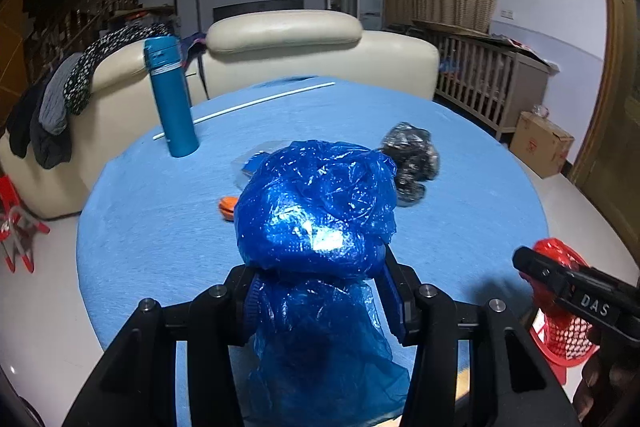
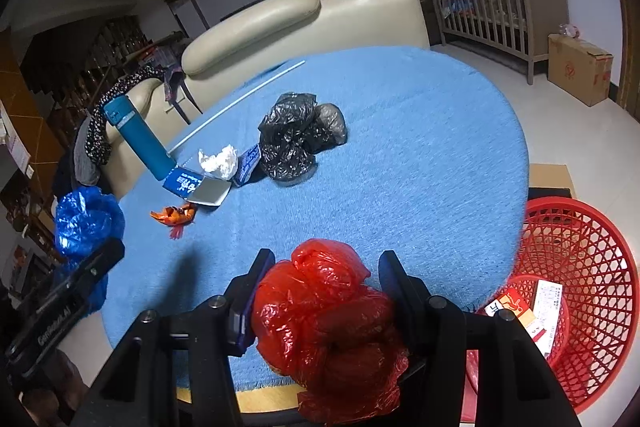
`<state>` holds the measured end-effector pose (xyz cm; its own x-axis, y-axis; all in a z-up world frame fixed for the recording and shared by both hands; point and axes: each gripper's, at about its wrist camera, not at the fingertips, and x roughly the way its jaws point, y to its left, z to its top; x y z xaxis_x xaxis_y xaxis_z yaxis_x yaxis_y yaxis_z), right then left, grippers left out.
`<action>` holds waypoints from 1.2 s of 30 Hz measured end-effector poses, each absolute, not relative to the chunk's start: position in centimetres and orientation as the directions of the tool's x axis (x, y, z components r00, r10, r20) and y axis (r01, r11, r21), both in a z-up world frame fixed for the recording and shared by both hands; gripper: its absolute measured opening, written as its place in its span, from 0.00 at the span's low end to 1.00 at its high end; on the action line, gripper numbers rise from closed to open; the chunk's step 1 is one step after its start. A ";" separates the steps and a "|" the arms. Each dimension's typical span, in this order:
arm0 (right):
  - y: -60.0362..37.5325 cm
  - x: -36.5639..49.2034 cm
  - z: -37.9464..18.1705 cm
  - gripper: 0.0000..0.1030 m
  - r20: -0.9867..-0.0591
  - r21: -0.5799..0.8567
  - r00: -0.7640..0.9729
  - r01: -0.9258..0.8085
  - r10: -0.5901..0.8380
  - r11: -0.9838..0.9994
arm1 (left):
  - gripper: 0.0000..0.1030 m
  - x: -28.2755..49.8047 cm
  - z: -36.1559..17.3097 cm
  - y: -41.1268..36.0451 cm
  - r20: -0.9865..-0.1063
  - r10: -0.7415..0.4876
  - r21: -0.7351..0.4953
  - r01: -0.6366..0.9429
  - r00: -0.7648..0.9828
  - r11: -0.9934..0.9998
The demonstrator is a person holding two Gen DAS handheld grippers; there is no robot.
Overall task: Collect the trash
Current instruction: 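Lift both bags and carry them toward the red basket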
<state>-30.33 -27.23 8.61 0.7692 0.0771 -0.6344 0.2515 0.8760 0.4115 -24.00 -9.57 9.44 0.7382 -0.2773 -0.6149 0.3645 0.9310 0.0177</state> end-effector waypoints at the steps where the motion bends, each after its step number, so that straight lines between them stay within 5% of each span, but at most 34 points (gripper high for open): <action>1: -27.3 -30.5 8.7 0.55 -0.631 0.414 0.772 0.252 0.076 0.875 | 0.50 -24.2 9.5 -9.7 -0.613 -0.281 0.021 0.371 0.738 0.929; 36: -30.8 -34.9 10.4 0.55 -0.566 0.457 0.824 0.292 0.021 0.840 | 0.50 -28.3 11.4 -12.9 -0.569 -0.358 0.084 0.485 0.741 0.870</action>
